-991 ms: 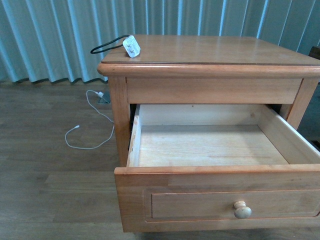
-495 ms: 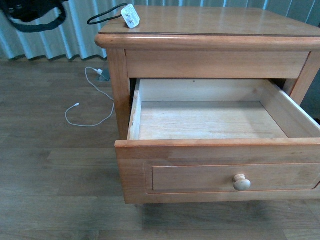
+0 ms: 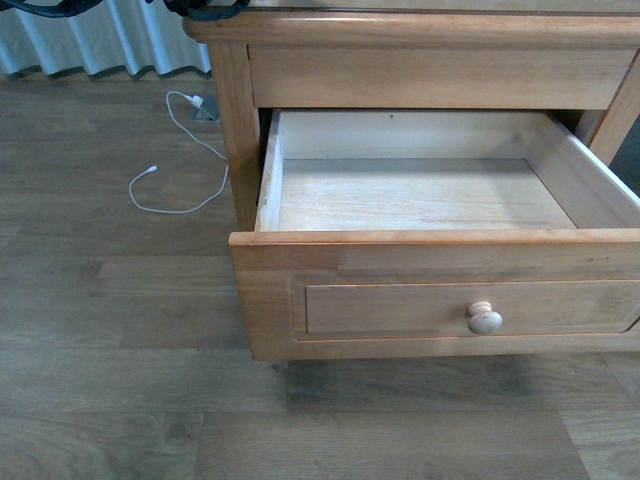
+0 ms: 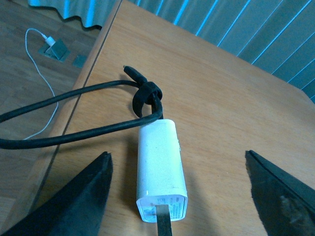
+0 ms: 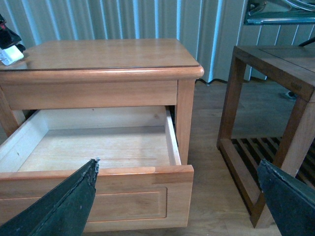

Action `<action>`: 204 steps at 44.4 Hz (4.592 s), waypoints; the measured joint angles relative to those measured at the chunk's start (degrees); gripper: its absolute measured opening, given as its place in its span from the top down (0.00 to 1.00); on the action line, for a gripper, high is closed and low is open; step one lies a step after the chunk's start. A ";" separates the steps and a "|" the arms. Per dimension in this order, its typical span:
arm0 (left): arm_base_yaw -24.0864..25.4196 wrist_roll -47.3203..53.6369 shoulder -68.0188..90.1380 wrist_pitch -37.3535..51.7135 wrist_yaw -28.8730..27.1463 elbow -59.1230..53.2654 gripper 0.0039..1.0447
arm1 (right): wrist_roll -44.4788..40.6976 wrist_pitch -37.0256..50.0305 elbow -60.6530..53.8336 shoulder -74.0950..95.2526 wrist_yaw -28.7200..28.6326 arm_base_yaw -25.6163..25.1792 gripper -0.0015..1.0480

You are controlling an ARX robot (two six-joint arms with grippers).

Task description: Put charger into drawer

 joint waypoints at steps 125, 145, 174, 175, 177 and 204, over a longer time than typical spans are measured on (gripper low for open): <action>-6.45 21.66 -41.33 0.61 -10.16 -40.00 0.06 | 0.00 0.00 0.00 -0.02 0.00 0.00 0.08; 4.24 14.43 -85.92 -16.00 -20.48 -70.07 0.06 | 0.00 0.00 0.00 0.00 0.00 0.00 0.08; 19.76 27.26 -98.33 -7.54 16.17 -82.47 0.87 | 0.00 0.00 0.00 -0.02 0.00 0.00 0.08; 20.09 27.26 -98.88 -7.69 16.15 -82.77 0.92 | 0.02 0.00 0.00 -0.02 0.04 0.00 0.08; 20.20 27.47 -100.02 -8.11 16.59 -83.56 0.96 | 0.00 0.00 0.00 -0.02 0.02 0.00 0.08; 20.26 27.71 -109.72 -12.39 16.70 -88.61 0.96 | 0.00 0.00 -0.02 -0.02 0.02 0.00 0.08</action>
